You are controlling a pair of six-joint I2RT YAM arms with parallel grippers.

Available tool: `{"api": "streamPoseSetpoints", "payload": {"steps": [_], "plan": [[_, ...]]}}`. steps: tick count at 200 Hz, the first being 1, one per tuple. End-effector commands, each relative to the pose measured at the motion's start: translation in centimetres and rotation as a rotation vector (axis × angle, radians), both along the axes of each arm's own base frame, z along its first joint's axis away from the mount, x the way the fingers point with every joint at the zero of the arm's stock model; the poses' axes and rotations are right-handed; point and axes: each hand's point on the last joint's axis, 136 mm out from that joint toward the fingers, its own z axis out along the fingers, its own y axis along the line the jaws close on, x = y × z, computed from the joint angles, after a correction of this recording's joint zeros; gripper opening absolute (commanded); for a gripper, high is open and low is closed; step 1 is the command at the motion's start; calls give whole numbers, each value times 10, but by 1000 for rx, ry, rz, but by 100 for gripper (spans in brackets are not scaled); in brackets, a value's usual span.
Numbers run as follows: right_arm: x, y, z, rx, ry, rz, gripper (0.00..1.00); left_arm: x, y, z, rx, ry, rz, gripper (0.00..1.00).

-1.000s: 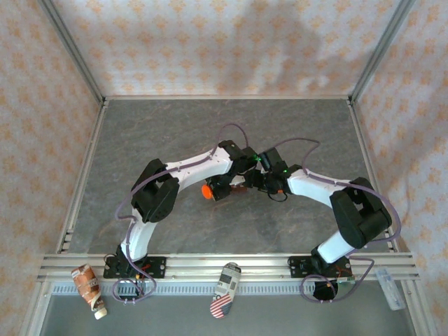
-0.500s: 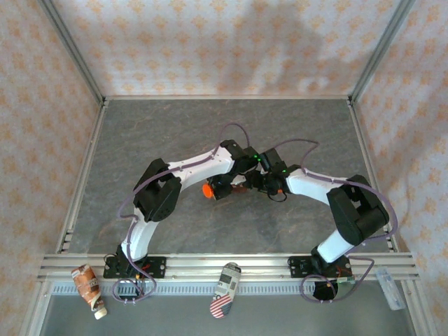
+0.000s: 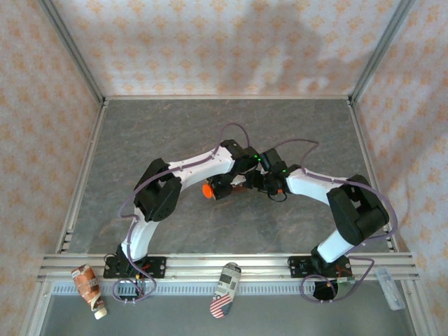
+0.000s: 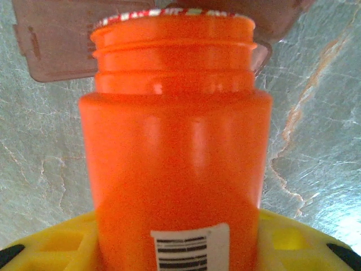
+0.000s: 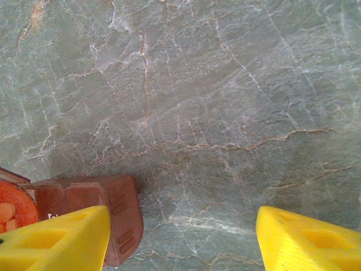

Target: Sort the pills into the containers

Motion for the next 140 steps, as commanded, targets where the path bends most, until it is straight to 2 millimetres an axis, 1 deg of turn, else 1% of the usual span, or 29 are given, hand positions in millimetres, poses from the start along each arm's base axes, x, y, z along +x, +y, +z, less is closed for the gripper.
{"api": "streamPoseSetpoints", "payload": {"steps": [1,48,99,140], "plan": [[-2,-2,-3,-5,4,-11,69,-2,-4,8,4,9,-24,0],[-2,-1,-4,-4,6,-9,69,-3,-3,14,7,13,-25,0],[-2,0,-5,-2,8,-8,69,-7,0,10,24,40,-26,0],[-1,1,-6,0,14,-3,69,-9,-2,4,30,66,-29,0]]}}
